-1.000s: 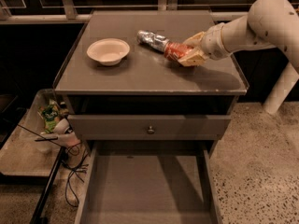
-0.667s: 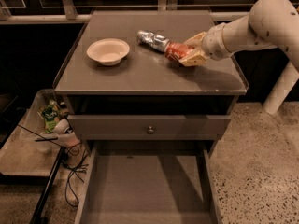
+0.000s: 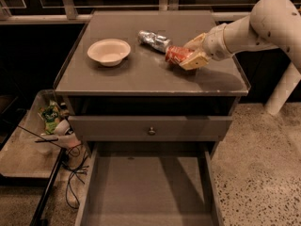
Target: Pick coke can from middle drawer and place on counter
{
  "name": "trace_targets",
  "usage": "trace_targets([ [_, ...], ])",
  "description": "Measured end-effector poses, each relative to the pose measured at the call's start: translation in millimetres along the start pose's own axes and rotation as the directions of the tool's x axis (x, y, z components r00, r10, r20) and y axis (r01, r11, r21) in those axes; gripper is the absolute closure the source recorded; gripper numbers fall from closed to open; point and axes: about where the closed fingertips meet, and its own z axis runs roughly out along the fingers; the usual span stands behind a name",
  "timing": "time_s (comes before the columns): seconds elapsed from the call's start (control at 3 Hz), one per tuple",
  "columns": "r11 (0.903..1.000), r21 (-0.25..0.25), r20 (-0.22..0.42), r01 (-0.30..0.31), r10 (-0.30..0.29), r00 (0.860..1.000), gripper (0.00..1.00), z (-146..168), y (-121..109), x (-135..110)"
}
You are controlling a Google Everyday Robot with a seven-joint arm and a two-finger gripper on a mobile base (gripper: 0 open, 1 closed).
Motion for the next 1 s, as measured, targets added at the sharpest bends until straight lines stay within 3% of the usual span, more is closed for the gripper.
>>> trace_targets([
  [0.33, 1.0, 0.0, 0.0, 0.0, 0.0, 1.0, 0.13, 0.0, 0.0, 0.0],
  [0.67, 1.0, 0.0, 0.0, 0.0, 0.0, 1.0, 0.0, 0.1, 0.0, 0.0],
  [1.0, 1.0, 0.0, 0.0, 0.0, 0.0, 1.0, 0.0, 0.1, 0.0, 0.0],
])
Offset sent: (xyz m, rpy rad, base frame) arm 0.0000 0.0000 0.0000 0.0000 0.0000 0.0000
